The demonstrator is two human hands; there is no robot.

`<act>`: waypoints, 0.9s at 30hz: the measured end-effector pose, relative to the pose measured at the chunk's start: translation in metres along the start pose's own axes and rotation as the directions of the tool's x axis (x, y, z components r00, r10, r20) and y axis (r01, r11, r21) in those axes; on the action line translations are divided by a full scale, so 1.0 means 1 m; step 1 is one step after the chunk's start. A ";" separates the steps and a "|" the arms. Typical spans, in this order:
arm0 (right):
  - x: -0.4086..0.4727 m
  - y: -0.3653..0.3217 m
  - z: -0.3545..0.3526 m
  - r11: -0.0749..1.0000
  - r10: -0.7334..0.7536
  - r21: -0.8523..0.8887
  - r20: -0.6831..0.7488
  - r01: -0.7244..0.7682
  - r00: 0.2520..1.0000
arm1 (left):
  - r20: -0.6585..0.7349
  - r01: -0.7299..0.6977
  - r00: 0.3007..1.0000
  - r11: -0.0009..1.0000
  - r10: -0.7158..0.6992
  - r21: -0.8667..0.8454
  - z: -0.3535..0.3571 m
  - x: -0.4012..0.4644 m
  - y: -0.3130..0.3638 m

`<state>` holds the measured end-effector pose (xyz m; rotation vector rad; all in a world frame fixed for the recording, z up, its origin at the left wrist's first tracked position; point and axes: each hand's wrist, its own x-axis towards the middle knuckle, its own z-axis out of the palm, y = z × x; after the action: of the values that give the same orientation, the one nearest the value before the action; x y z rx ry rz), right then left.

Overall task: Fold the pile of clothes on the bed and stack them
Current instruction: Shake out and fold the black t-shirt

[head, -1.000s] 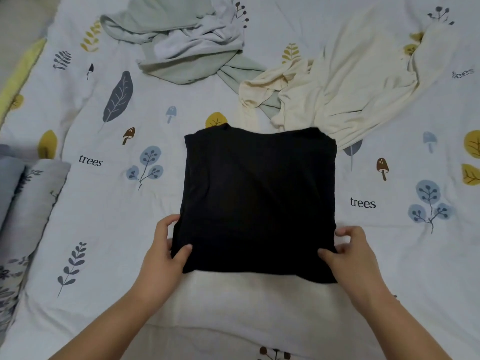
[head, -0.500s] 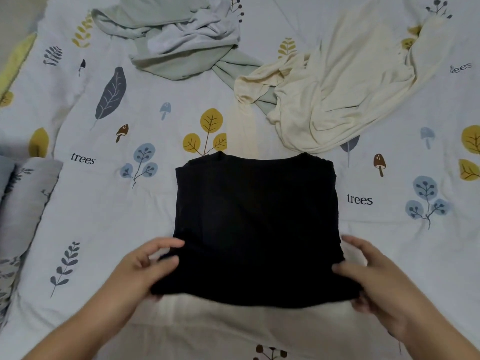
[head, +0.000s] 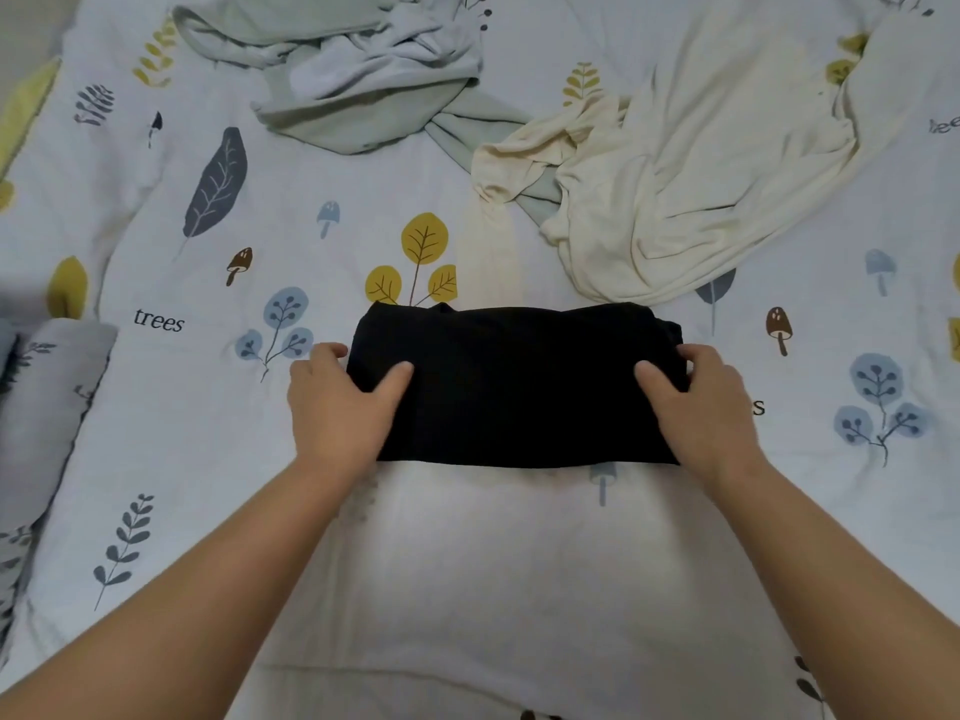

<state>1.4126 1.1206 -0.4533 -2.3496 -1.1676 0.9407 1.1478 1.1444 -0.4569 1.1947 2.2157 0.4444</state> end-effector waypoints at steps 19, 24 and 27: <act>0.009 0.005 0.067 0.508 -0.520 -0.621 0.331 0.596 0.788 | 0.468 -0.787 0.598 0.366 0.651 0.496 0.044 0.021 -0.019; 0.015 0.012 0.048 0.573 -0.475 -0.648 0.237 0.502 0.848 | 0.389 -0.674 0.737 0.559 0.553 0.483 0.023 0.039 -0.028; 0.007 0.007 0.033 0.787 -0.443 -0.510 -0.079 0.346 0.893 | 0.168 -0.497 0.867 0.792 0.468 0.354 0.014 0.032 -0.028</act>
<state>1.3967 1.1223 -0.4842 -2.3195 -1.8898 0.2760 1.1250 1.1564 -0.4931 1.9802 1.9677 0.1465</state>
